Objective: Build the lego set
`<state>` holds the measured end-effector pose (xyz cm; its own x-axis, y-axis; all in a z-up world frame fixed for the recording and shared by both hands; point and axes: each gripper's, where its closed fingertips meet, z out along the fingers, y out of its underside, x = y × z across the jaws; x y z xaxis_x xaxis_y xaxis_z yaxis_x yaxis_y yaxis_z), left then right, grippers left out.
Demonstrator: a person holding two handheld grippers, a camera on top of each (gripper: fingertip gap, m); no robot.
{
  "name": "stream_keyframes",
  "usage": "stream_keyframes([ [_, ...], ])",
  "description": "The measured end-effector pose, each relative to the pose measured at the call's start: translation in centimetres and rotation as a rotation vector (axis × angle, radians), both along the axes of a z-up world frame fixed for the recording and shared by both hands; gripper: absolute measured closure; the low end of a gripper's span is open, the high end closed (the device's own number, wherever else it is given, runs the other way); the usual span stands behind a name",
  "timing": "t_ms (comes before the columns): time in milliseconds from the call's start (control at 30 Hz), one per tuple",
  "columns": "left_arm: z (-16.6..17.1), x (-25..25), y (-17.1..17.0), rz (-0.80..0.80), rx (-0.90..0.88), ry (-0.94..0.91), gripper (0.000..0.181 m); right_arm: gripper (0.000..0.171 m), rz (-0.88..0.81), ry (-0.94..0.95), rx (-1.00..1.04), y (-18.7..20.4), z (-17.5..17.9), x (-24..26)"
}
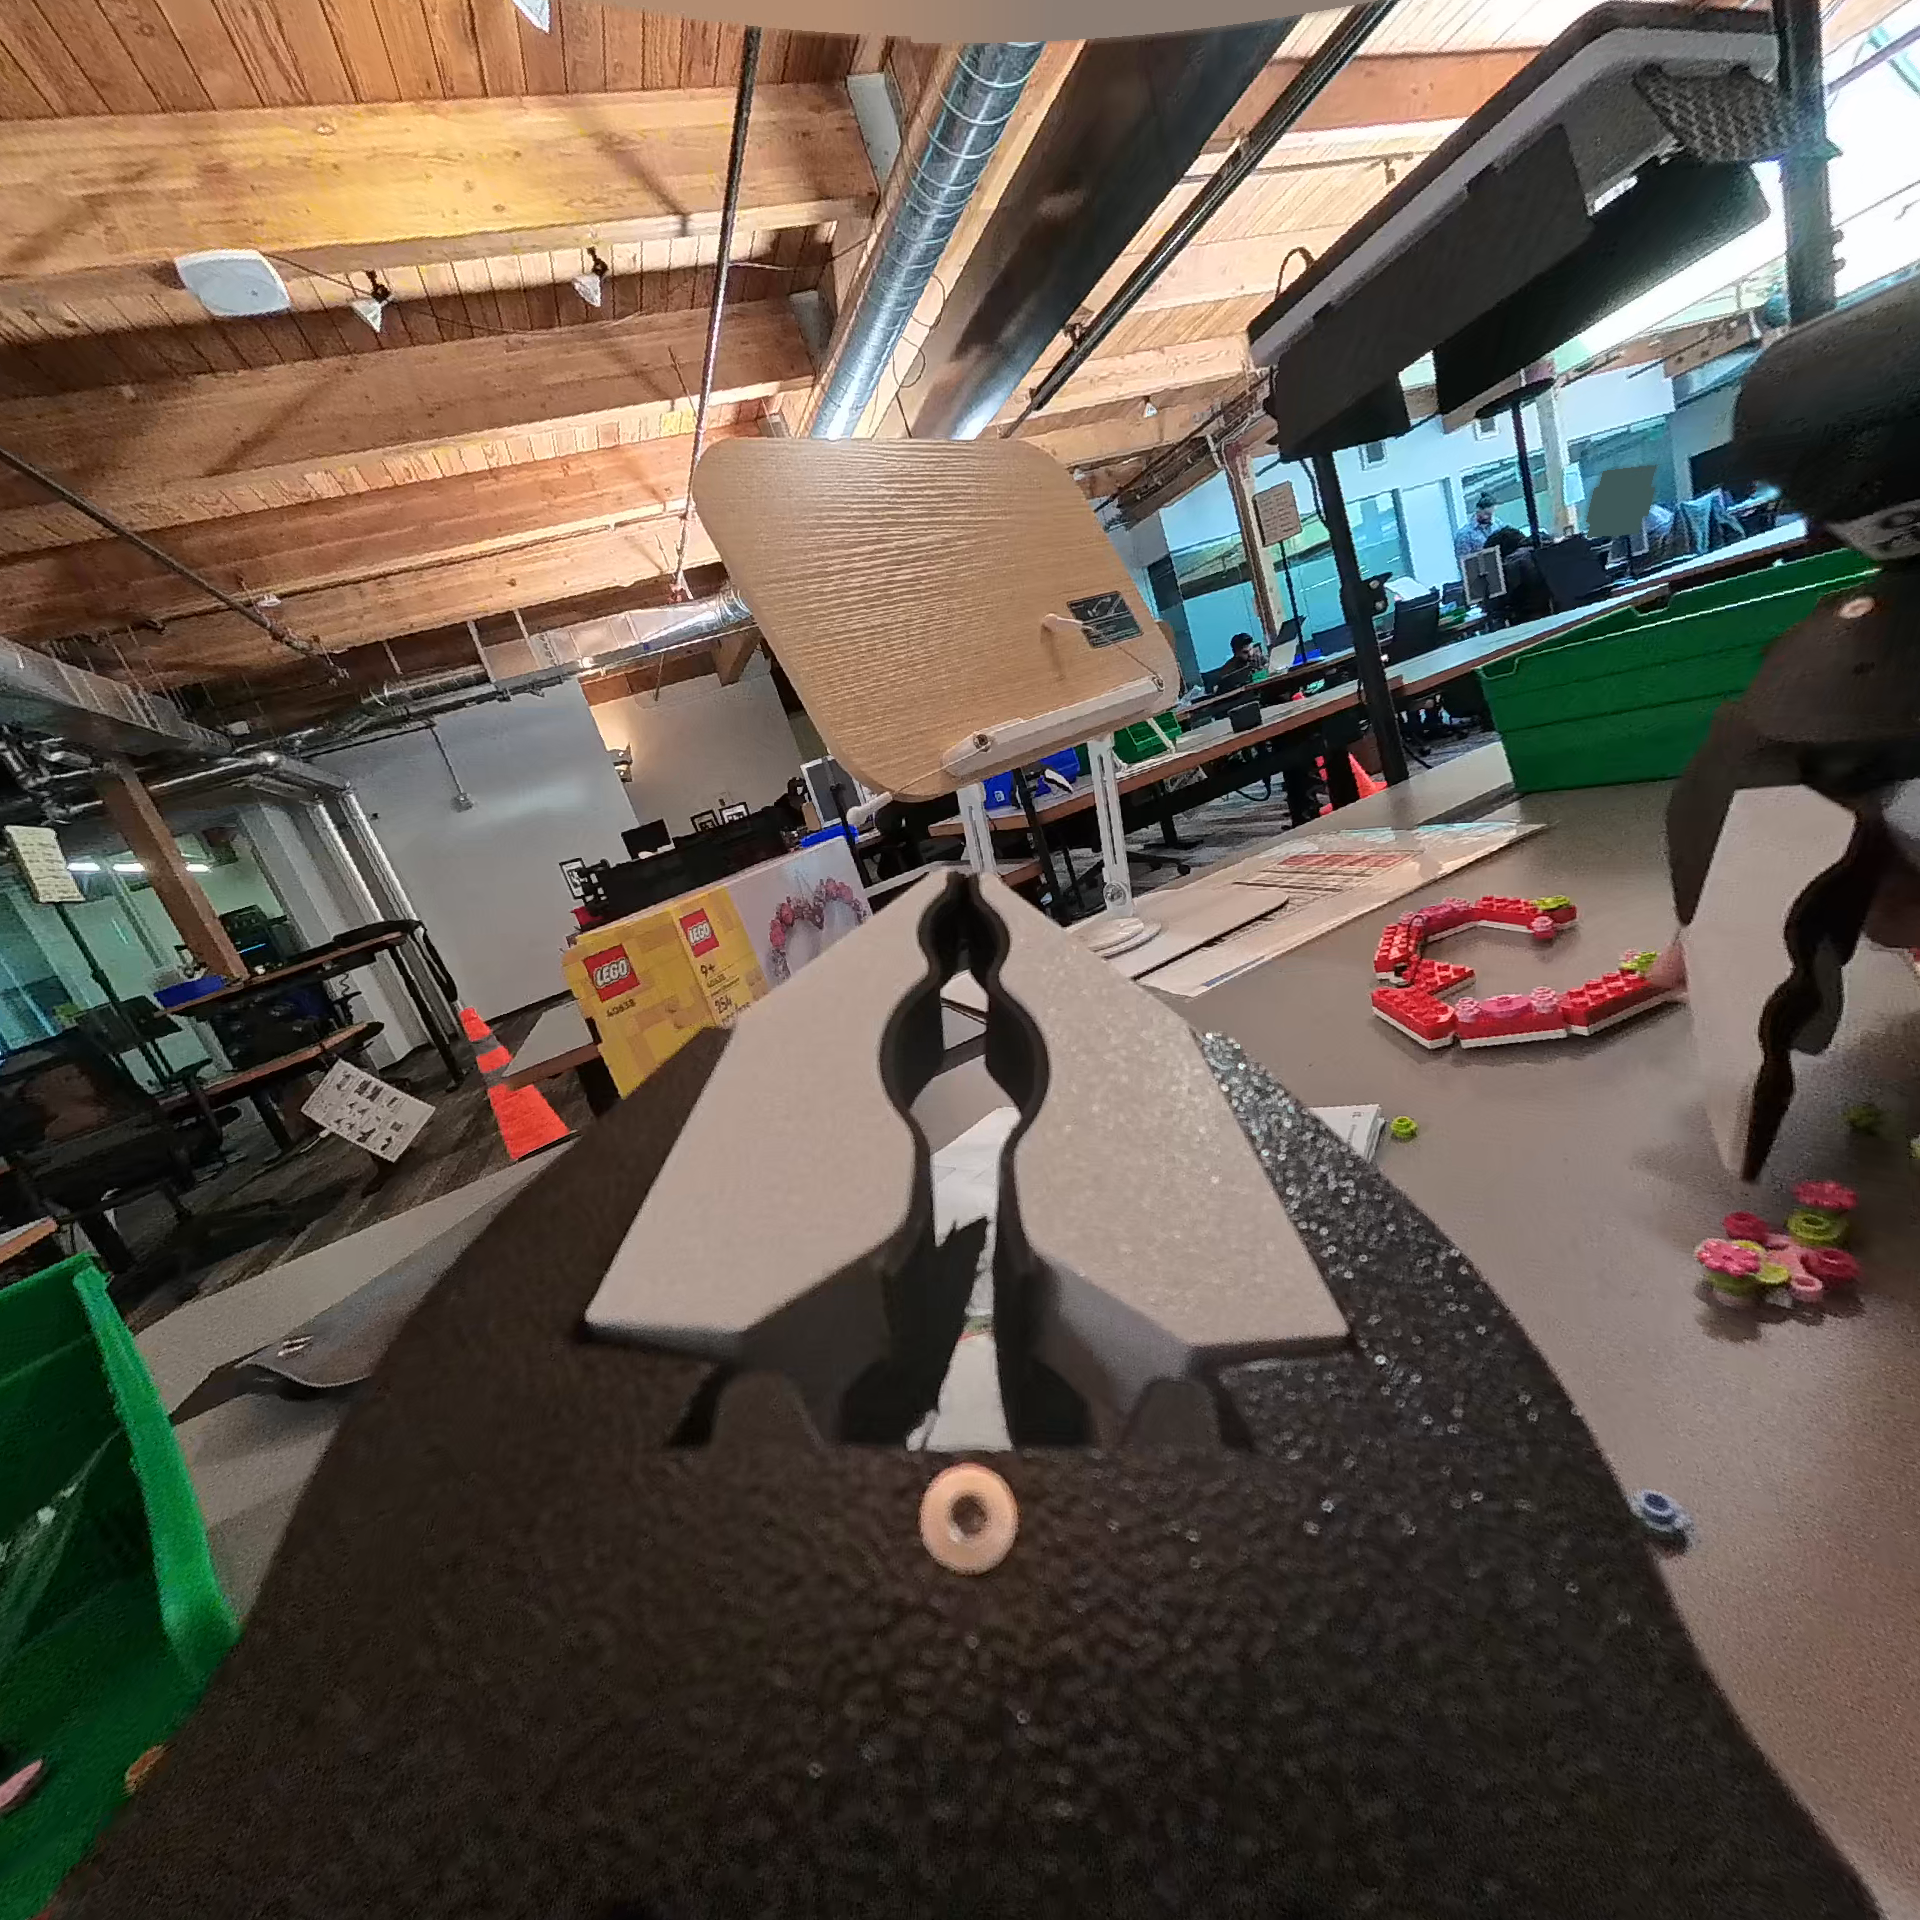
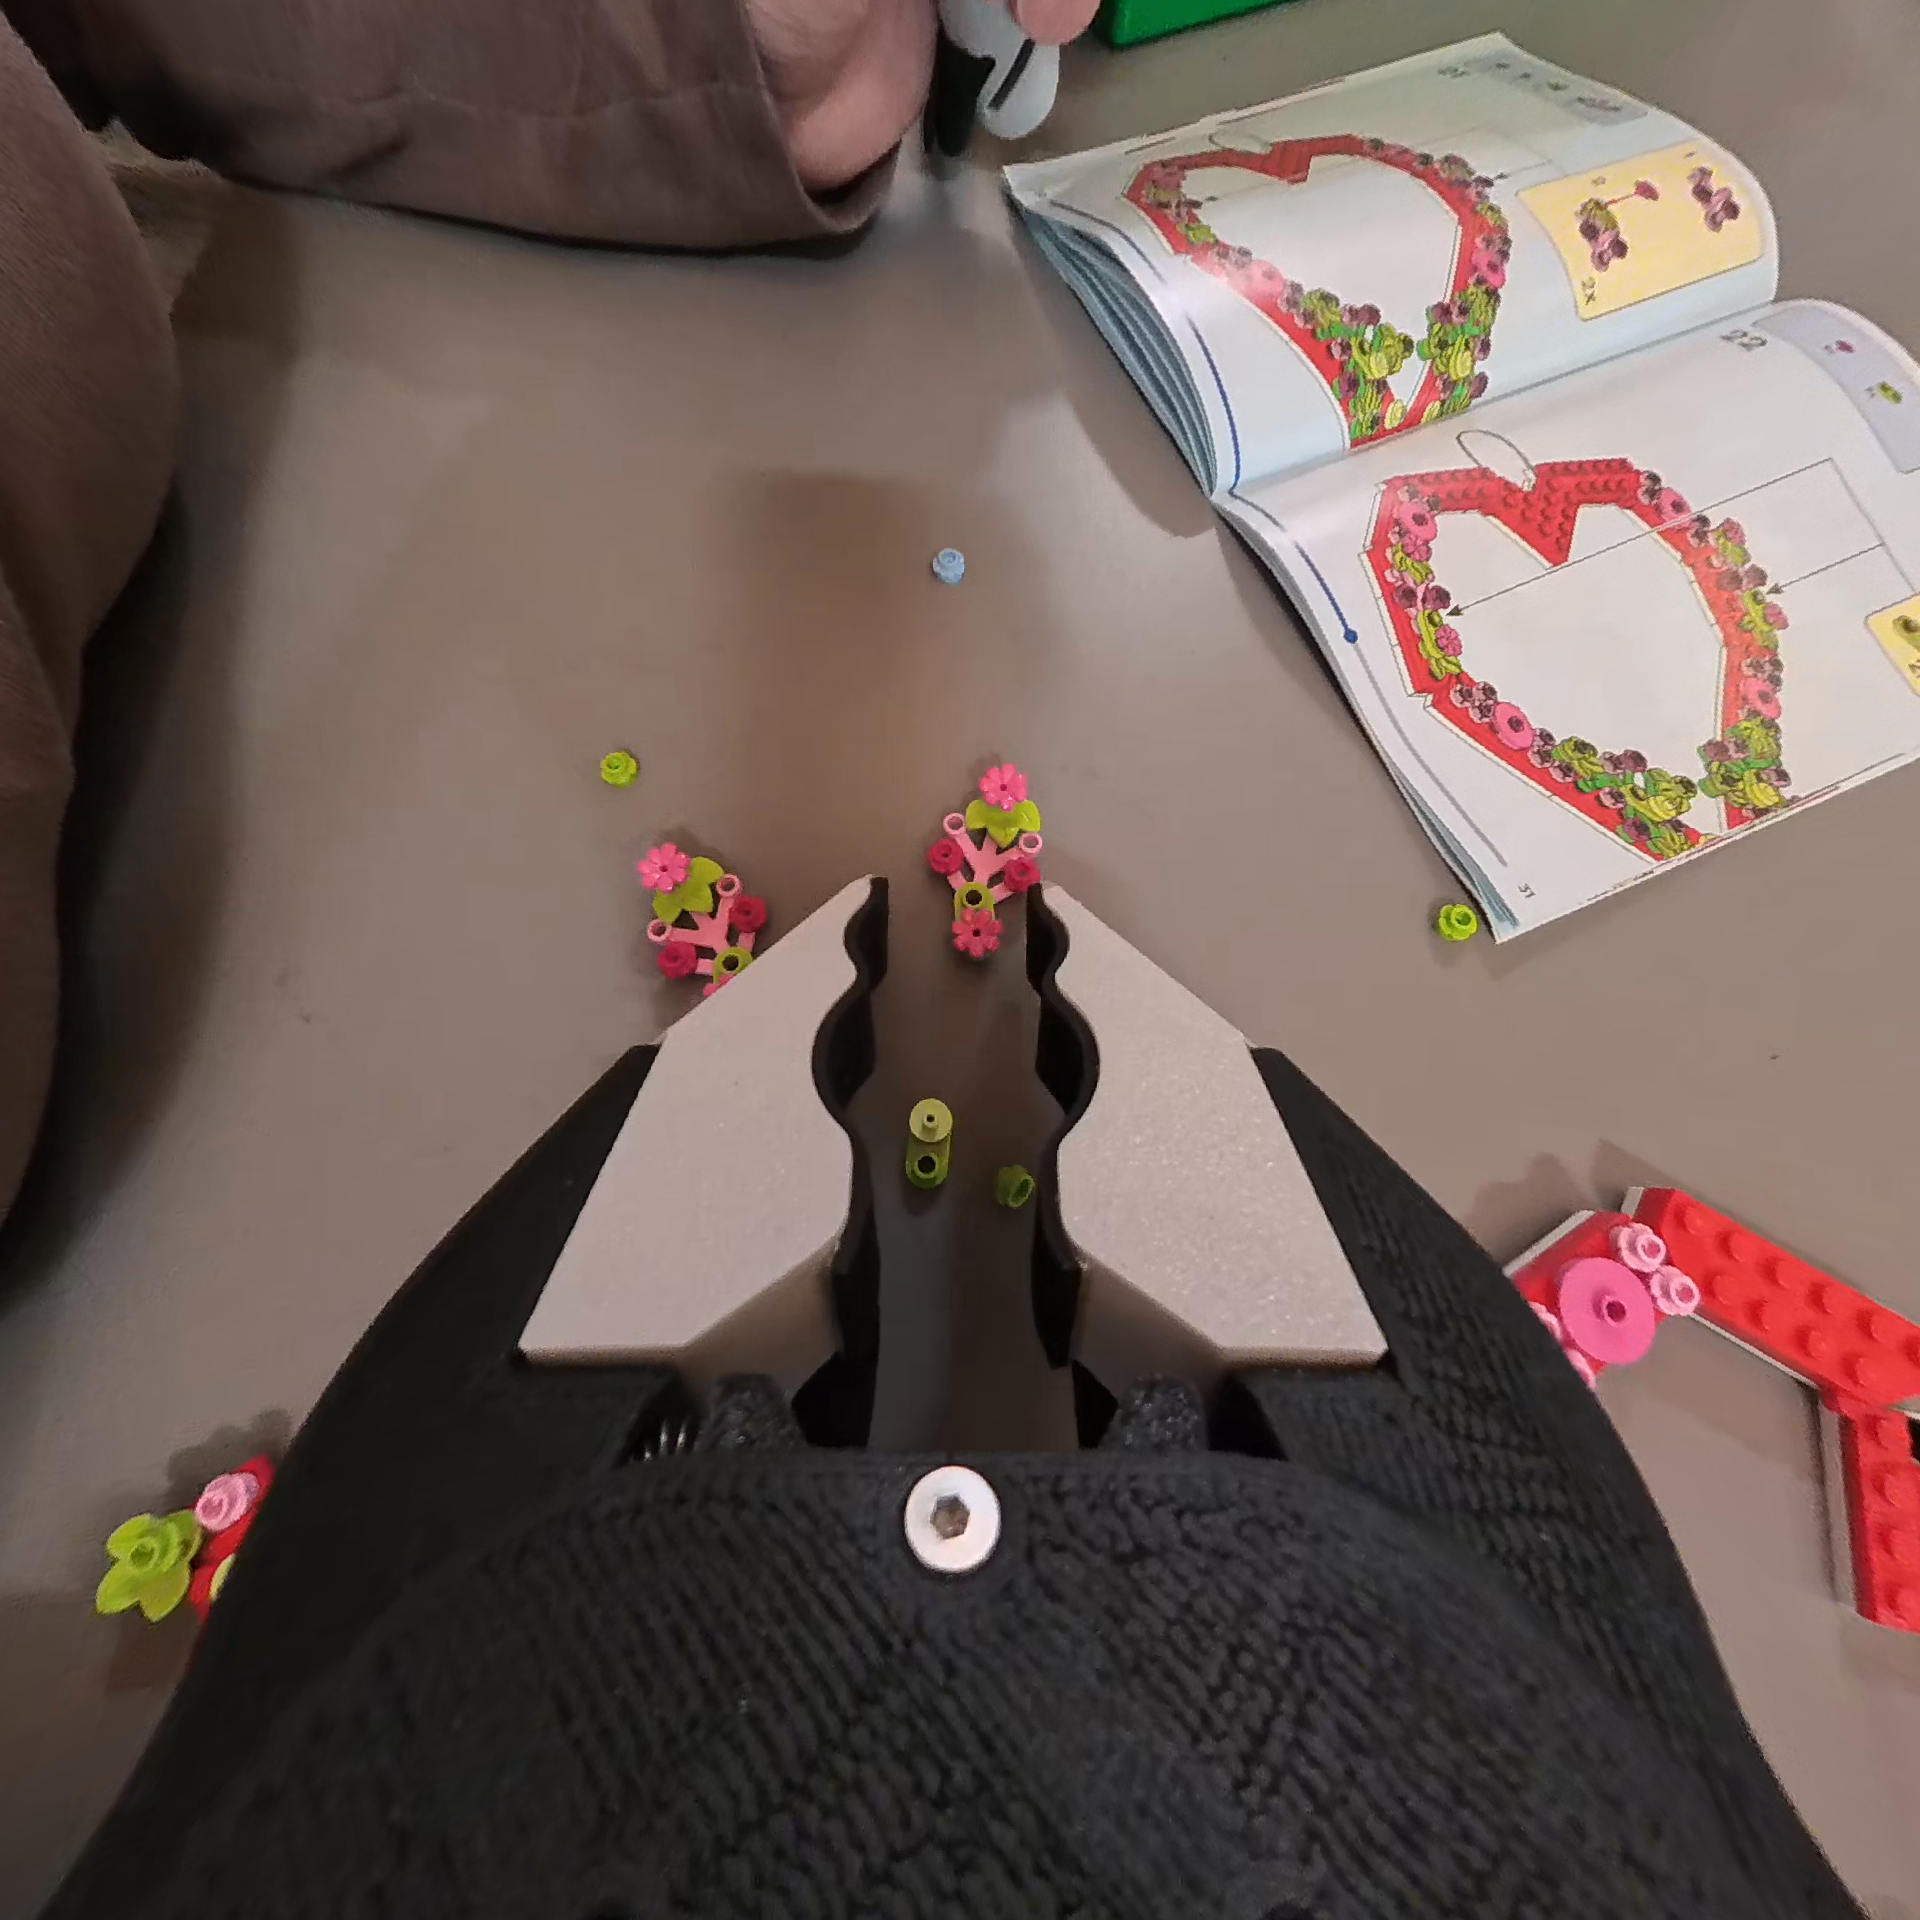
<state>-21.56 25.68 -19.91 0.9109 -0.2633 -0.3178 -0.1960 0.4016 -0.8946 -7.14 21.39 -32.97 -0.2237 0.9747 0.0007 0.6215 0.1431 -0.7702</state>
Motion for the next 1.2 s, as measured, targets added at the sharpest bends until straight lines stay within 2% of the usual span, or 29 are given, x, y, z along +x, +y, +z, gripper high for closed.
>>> stream_keyframes([
  [467, -0.6, -0.5, 0.5, 0.000, -0.036, -0.033, 0.181, 0.145, -0.009, 0.027, 0.008, 0.5, 0.0, 0.2],
  [1200, -0.8, -0.9, 0.7, 0.004, -0.049, -0.053, 0.181, 0.148, 0.095, -0.032, 0.027, -0.4, -1.2, -0.6],
])
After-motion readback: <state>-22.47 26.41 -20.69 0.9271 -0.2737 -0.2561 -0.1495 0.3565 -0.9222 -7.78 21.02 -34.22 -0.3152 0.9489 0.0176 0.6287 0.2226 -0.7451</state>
